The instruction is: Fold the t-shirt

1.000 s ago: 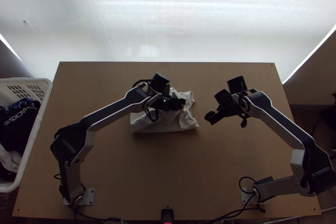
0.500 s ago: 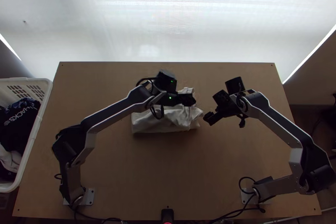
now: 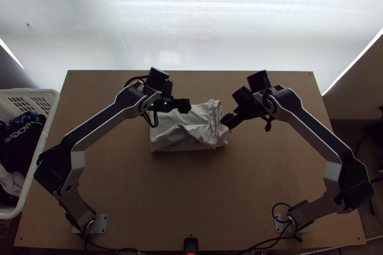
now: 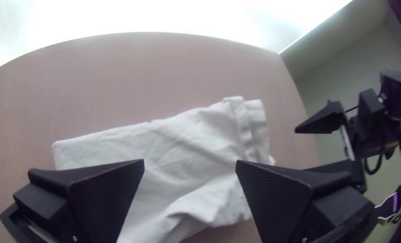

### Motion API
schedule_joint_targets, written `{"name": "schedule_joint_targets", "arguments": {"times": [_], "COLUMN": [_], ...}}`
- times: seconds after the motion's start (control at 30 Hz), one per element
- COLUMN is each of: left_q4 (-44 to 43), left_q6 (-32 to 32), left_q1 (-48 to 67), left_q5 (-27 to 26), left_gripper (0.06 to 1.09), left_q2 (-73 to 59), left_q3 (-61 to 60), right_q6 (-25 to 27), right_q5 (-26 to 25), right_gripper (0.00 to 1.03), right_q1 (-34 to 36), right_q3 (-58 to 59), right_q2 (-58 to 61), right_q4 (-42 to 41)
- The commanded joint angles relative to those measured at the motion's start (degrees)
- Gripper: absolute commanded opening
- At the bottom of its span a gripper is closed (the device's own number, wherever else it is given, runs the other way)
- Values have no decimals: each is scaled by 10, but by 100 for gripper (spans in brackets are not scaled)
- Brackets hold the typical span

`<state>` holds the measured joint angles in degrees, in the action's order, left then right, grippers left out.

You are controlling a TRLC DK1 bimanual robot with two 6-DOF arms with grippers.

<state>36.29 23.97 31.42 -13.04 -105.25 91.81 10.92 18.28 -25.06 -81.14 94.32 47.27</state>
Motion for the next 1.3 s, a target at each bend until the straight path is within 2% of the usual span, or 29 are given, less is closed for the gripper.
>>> {"name": "schedule_joint_targets", "arguments": {"times": [0.0, 0.13, 0.27, 0.37, 0.5, 0.77, 0.97, 1.17, 1.27], "left_q4": [56, 48, 37, 29, 23, 18, 9, -3, -6], "left_q6": [-91, -96, -94, -90, -81, -67, -65, -66, -66], "left_q1": [-22, -32, -50, -62, -81, -111, -117, -128, -128], "left_q5": [32, 33, 32, 32, 32, 22, 21, 21, 21], "left_gripper": [104, 104, 104, 104, 104, 104, 104, 104, 104], "left_q2": [29, 45, 73, 94, 119, 145, 145, 143, 143], "left_q3": [-70, -92, -94, -94, -99, -112, -116, -118, -118], "right_q6": [-7, 0, 64, 71, 89, 90, 95, 104, 107], "right_q5": [118, 210, 238, 269, 269, 267, 251, 194, 140], "right_gripper": [96, 96, 99, 99, 99, 99, 99, 99, 99], "right_q1": [-95, -138, -152, -145, -142, -146, -155, -157, -162], "right_q3": [-159, -232, -299, -321, -353, -469, -486, -459, -444], "right_q2": [50, 116, 201, 260, 309, 370, 383, 388, 380], "right_q4": [152, 209, 273, 277, 276, 276, 275, 237, 204]}}
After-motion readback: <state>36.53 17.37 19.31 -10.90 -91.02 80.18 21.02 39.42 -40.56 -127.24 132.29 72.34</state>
